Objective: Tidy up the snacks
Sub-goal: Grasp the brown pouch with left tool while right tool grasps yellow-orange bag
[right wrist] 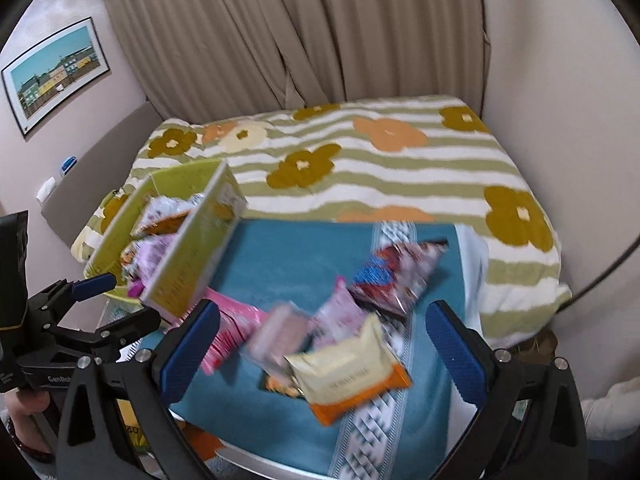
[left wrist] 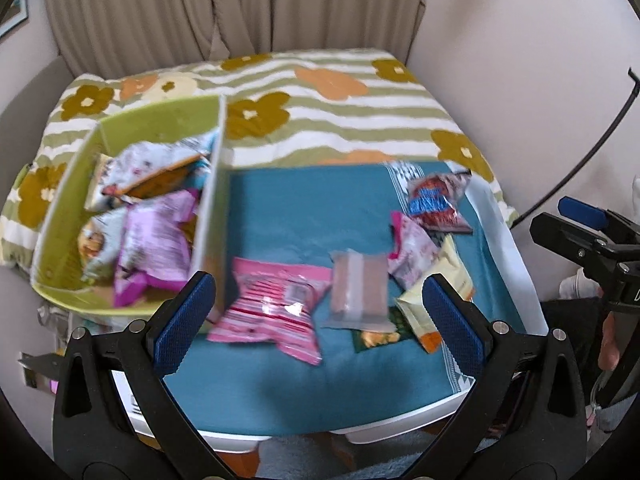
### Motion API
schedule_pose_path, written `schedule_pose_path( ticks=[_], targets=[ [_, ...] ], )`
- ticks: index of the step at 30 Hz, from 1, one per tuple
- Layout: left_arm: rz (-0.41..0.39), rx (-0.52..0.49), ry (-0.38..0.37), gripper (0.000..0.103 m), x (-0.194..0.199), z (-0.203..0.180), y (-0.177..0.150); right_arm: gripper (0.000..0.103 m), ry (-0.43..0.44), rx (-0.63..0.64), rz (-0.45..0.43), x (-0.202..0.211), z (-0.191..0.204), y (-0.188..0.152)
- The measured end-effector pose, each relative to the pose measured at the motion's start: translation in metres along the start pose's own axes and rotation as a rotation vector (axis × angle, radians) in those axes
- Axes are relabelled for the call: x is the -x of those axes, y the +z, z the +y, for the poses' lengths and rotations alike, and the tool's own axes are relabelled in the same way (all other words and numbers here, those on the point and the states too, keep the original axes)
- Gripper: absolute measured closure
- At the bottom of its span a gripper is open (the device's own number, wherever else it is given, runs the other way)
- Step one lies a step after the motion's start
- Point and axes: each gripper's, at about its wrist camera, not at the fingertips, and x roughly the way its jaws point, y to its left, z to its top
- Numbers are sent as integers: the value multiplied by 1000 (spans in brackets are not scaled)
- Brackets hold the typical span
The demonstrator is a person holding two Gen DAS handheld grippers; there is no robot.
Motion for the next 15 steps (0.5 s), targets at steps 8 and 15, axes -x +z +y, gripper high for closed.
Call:
schedule_pose_path(
  ticks=[8, 15],
  targets=[
    [133, -28, -58, 7, -63, -22, -2, 1, 61, -244, 84, -29, -47, -40],
    [260, -57, -111, 22, -123, -28, -1, 1, 51, -409, 137, -61, -58, -61]
  ],
)
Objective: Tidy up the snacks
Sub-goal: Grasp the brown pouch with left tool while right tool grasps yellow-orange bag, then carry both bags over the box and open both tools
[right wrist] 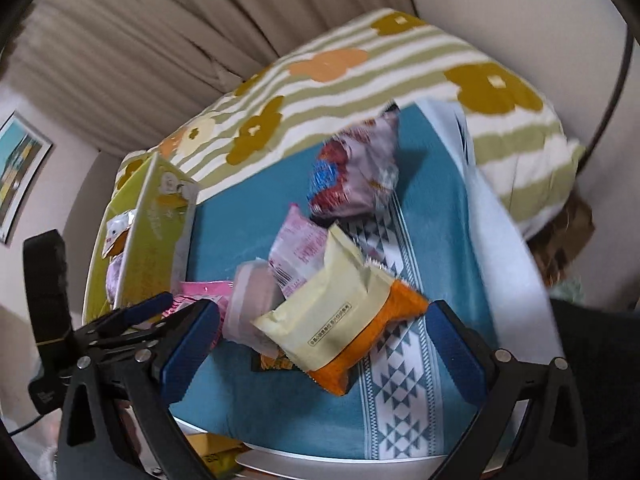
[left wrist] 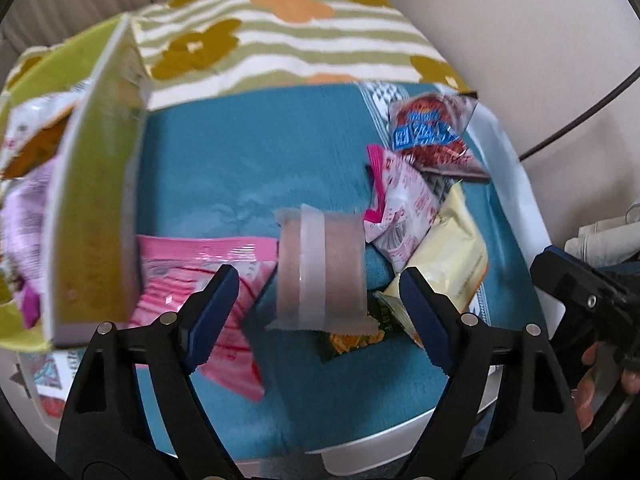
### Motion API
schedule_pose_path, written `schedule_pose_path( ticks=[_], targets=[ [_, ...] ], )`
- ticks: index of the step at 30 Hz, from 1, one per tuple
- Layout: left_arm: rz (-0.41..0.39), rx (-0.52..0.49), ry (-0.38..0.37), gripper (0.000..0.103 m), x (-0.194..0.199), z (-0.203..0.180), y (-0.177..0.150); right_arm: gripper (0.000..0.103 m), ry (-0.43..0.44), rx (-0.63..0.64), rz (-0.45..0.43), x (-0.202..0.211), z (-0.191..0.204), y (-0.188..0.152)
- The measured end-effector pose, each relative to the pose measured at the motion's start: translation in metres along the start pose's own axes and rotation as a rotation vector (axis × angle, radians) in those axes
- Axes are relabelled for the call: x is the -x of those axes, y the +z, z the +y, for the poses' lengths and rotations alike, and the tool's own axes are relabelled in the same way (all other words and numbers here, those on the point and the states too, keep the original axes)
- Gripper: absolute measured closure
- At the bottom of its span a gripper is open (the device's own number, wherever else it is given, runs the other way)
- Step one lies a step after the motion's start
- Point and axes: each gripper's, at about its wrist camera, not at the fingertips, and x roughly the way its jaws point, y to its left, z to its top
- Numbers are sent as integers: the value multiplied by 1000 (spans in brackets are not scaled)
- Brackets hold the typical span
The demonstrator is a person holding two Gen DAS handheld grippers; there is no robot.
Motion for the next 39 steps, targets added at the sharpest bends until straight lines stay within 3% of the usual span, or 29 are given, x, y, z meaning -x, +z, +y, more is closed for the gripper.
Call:
schedule_pose_path(
  ticks=[12, 16, 21, 27, 31, 39],
  targets=[
    [152, -88, -36, 22, -66, -7, 12, 1, -21, -207, 23, -34, -20, -7],
    [176, -130, -14, 24, -78, -13, 11, 1, -29, -248, 33, -41, -24, -9],
    [196, -150, 15, 38, -89, -12, 11, 1, -56, -280, 33, -45, -27, -10],
    [191, -160, 3, 41, -89, -11, 10, 5, -92, -289, 33, -51, -26, -13],
    [191, -152, -10, 42, -86, -7, 9, 15, -99, -281, 38, -56, -22, -14],
    [179, -152, -8, 43, -79, -7, 4, 23, -119, -276, 65, -68, -20, -16]
  ],
)
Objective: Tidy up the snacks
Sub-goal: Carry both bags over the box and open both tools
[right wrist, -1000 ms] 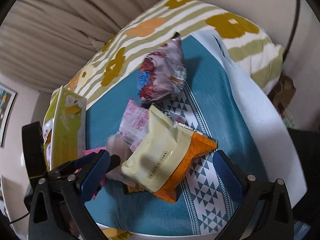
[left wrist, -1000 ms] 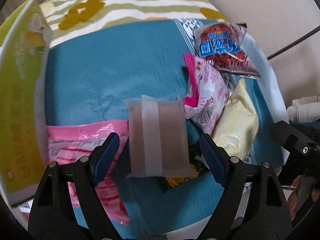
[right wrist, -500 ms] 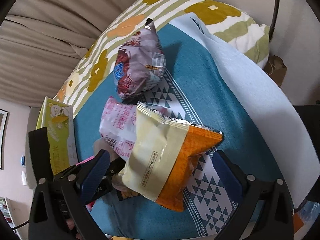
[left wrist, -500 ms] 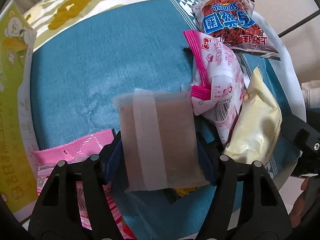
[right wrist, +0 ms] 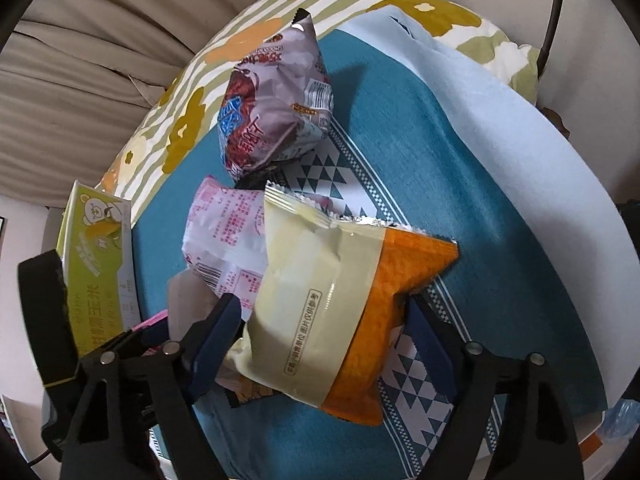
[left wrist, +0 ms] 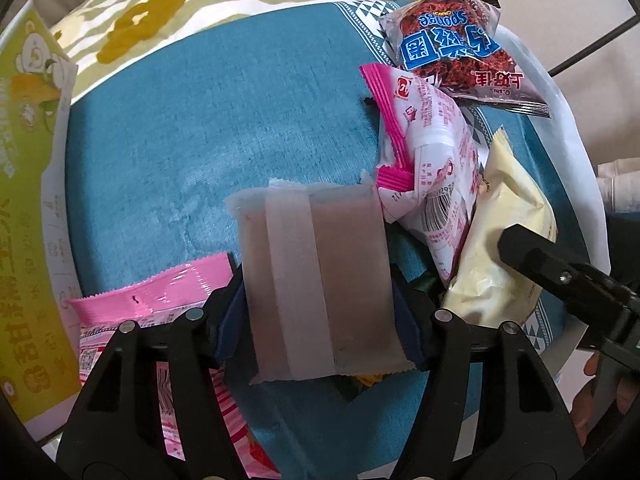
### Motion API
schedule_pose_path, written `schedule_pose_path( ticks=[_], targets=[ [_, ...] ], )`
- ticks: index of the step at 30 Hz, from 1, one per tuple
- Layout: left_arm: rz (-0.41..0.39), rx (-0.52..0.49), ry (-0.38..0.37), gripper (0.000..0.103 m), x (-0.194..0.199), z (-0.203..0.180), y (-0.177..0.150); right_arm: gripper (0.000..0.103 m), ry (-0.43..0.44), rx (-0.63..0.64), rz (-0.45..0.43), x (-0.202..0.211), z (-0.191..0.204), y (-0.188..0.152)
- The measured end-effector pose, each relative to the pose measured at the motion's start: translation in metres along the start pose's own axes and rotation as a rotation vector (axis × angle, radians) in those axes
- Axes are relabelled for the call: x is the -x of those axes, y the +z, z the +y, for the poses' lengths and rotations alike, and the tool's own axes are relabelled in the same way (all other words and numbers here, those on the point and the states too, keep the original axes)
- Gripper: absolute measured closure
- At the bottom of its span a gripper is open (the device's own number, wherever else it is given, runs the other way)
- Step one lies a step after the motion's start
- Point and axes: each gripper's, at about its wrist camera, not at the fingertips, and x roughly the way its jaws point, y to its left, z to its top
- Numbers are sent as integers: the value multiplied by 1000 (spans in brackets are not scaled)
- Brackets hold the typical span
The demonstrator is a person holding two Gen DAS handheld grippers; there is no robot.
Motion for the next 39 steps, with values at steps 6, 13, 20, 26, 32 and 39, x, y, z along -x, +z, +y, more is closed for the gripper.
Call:
schedule_pose_path(
  ticks=[6, 13, 20, 26, 32, 39],
  targets=[
    [-18, 9, 7, 43, 7, -2, -4, 29, -9, 8, 1, -6, -2, -2],
    [-51, 22, 20, 43, 25, -8, -9, 45, 11, 64, -22, 4, -4, -7],
    [-103, 42, 26, 43, 51, -19, -13, 45, 34, 111, -53, 28, -3, -6],
    [-183, 92, 28, 43, 91, -24, -17, 45, 54, 212, -107, 58, 11, -1],
    [-305, 189, 52, 43, 144, -12, -20, 45, 99, 398, -149, 91, 44, 11],
    [-407, 296, 104, 43, 197, 27, -35, 45, 196, 597, -174, 115, 99, 20]
  ],
)
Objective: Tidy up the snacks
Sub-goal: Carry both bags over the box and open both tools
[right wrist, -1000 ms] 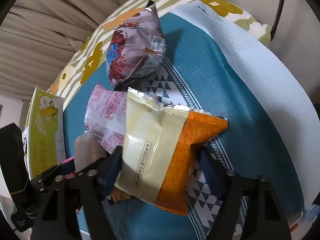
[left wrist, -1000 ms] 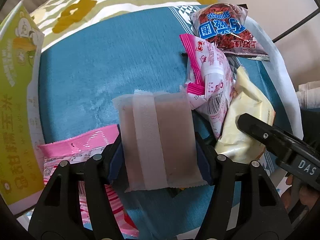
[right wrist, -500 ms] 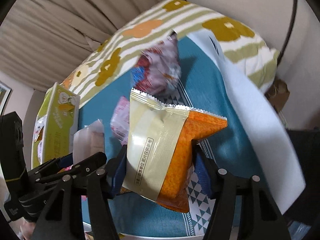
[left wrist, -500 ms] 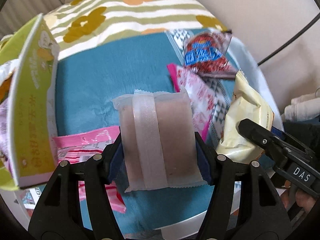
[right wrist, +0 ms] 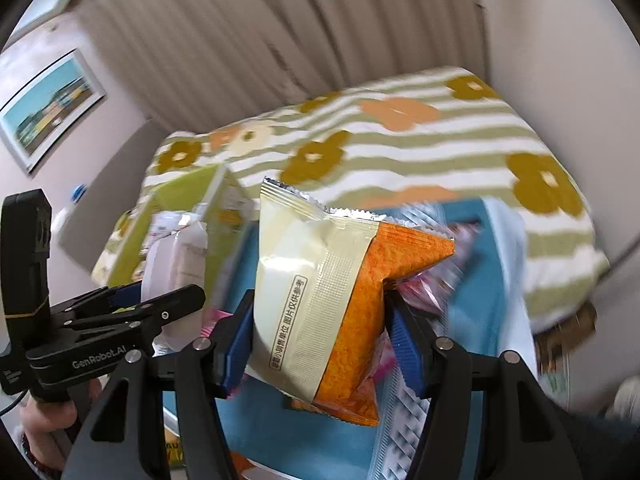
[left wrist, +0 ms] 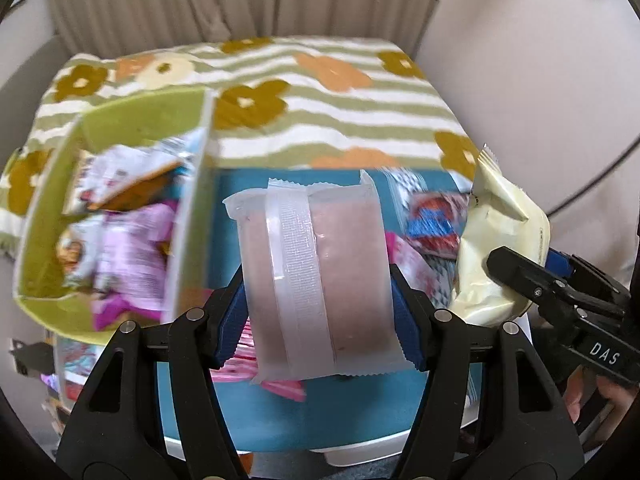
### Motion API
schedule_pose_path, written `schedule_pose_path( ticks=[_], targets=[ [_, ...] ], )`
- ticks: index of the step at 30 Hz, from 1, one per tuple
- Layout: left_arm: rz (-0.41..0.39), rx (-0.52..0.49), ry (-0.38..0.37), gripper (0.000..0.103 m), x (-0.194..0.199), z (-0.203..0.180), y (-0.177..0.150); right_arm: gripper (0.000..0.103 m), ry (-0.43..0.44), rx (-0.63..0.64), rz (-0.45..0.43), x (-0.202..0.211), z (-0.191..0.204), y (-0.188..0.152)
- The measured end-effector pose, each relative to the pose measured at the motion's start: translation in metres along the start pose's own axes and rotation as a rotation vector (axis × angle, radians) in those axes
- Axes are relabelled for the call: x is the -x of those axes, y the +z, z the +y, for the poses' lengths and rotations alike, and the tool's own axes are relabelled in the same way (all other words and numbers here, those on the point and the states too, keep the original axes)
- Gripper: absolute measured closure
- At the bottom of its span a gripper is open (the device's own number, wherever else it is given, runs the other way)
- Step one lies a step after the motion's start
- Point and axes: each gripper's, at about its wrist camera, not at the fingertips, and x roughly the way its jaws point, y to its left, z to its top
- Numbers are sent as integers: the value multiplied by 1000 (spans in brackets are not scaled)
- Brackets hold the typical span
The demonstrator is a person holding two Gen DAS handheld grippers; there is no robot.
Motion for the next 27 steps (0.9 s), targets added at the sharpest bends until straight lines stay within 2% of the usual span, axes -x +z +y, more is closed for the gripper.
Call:
schedule_pose_path(
  ticks=[6, 13, 21, 27],
  targets=[
    [-52, 75, 49, 43, 24, 60, 12, 45, 115, 95, 1, -19, 52, 25],
    [-50, 125, 91, 43, 34, 145, 22, 45, 188, 167, 16, -58, 123, 51],
    [7, 173, 130, 43, 14, 235, 21, 45, 201, 200, 59, -108, 190, 62],
    [82, 189, 94, 40, -12, 282, 8, 45, 178, 187, 108, -140, 220, 61]
  ],
)
